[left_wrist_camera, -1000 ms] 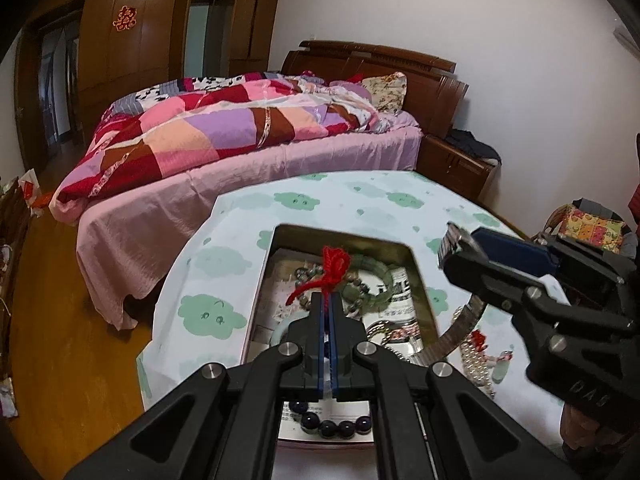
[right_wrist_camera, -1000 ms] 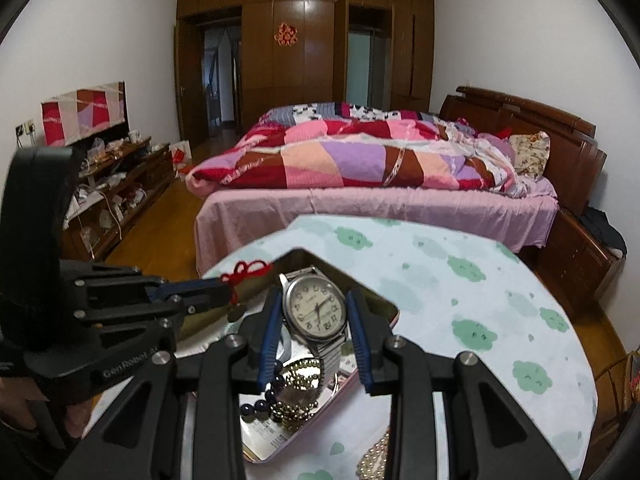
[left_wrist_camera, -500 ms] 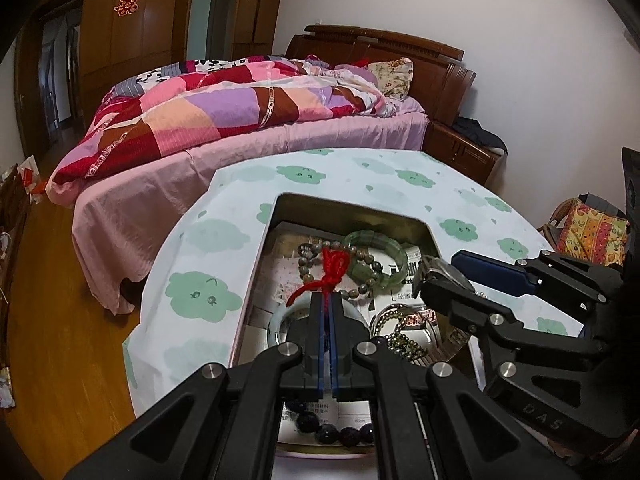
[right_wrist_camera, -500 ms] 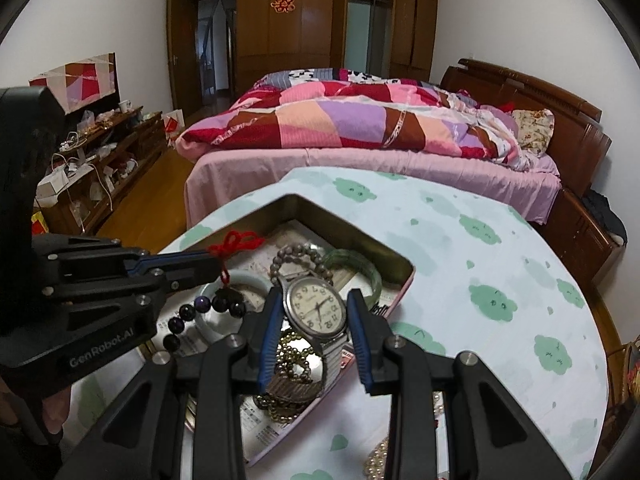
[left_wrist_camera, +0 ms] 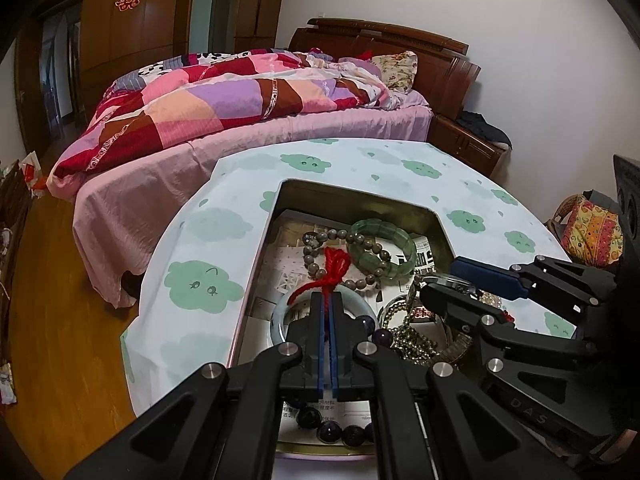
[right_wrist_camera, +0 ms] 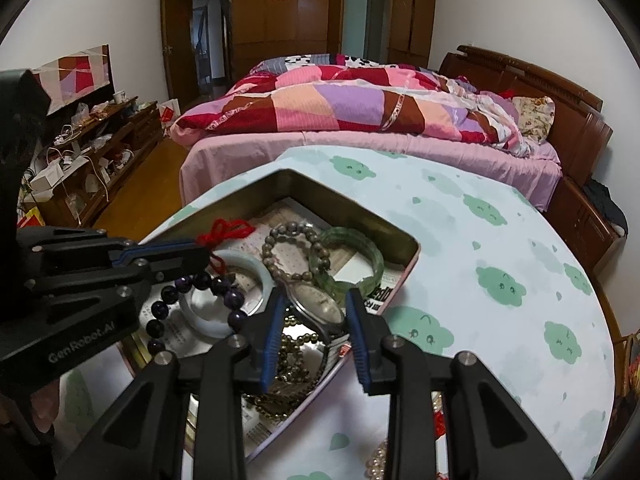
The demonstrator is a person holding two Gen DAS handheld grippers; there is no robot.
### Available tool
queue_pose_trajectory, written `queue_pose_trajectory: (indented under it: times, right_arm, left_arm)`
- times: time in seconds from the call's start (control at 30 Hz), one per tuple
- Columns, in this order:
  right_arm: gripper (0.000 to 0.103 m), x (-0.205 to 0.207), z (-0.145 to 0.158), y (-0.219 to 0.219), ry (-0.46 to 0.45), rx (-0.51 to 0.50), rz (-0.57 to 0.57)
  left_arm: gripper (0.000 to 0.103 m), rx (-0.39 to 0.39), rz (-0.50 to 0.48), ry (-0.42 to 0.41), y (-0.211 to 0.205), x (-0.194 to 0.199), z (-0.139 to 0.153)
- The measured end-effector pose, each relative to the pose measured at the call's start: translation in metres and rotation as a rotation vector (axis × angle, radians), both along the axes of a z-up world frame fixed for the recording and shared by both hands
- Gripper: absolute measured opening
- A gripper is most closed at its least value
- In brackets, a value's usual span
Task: Organize jewelry
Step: 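Carry the charm and watch to the tin with both tools, then open both tools over the tin and withdraw toward the pile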
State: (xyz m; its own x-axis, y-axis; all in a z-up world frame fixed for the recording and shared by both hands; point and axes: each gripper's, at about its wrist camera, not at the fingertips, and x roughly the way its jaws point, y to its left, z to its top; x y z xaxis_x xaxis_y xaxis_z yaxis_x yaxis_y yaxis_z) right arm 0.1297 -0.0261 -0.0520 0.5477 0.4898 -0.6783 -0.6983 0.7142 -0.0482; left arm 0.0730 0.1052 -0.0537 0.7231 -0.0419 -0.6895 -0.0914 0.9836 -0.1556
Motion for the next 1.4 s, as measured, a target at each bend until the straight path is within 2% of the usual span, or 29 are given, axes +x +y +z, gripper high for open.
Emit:
queue_pose_trajectory:
  times: [0.3, 0.33, 0.4, 0.43, 0.53, 0.7, 0.93, 1.03, 1.07, 1.27, 1.4]
  right_arm:
    - [0.033, 0.004, -0.005, -0.001, 0.025, 0.002, -0.006]
    - [0.033, 0.004, -0.005, -0.001, 0.027, 0.003, -0.005]
    - [0.035, 0.003, -0.004, -0.001, 0.025, 0.003, -0.005]
    - [0.039, 0.003, -0.004, -0.002, 0.026, 0.007, -0.003]
    - [0.045, 0.000, 0.000, -0.004, 0.018, 0.014, -0.010]
    - [0.055, 0.000, 0.006, -0.016, 0.018, 0.021, -0.029]
    - [0.062, -0.004, 0.010, -0.048, 0.013, 0.023, -0.072]
    - [0.062, -0.004, 0.009, -0.072, 0.018, 0.029, -0.114]
    - [0.063, -0.004, 0.008, -0.082, 0.020, 0.031, -0.139]
    - [0.063, -0.002, -0.006, -0.133, 0.056, 0.019, -0.263]
    - [0.063, -0.006, -0.016, -0.141, 0.082, 0.005, -0.277]
  left_arm:
    - [0.005, 0.015, 0.008, 0.018, -0.001, 0.001, -0.002]
    - [0.010, 0.017, 0.008, 0.020, -0.001, 0.001, -0.002]
    - [0.033, 0.022, 0.019, 0.020, -0.001, 0.001, -0.001]
    - [0.045, 0.017, 0.018, 0.008, -0.001, -0.001, 0.000]
    - [0.055, 0.030, 0.032, -0.006, -0.001, -0.003, 0.003]
    - [0.056, 0.009, 0.033, -0.016, 0.003, -0.007, 0.006]
    - [0.058, 0.056, 0.048, -0.032, -0.002, -0.015, 0.011]
    - [0.073, 0.101, 0.089, -0.055, -0.003, -0.021, 0.014]
    - [0.075, 0.105, 0.098, -0.061, -0.002, -0.023, 0.013]
    - [0.075, 0.087, 0.107, -0.051, -0.004, -0.026, 0.008]
    - [0.075, 0.090, 0.094, -0.046, -0.014, -0.027, 0.007]
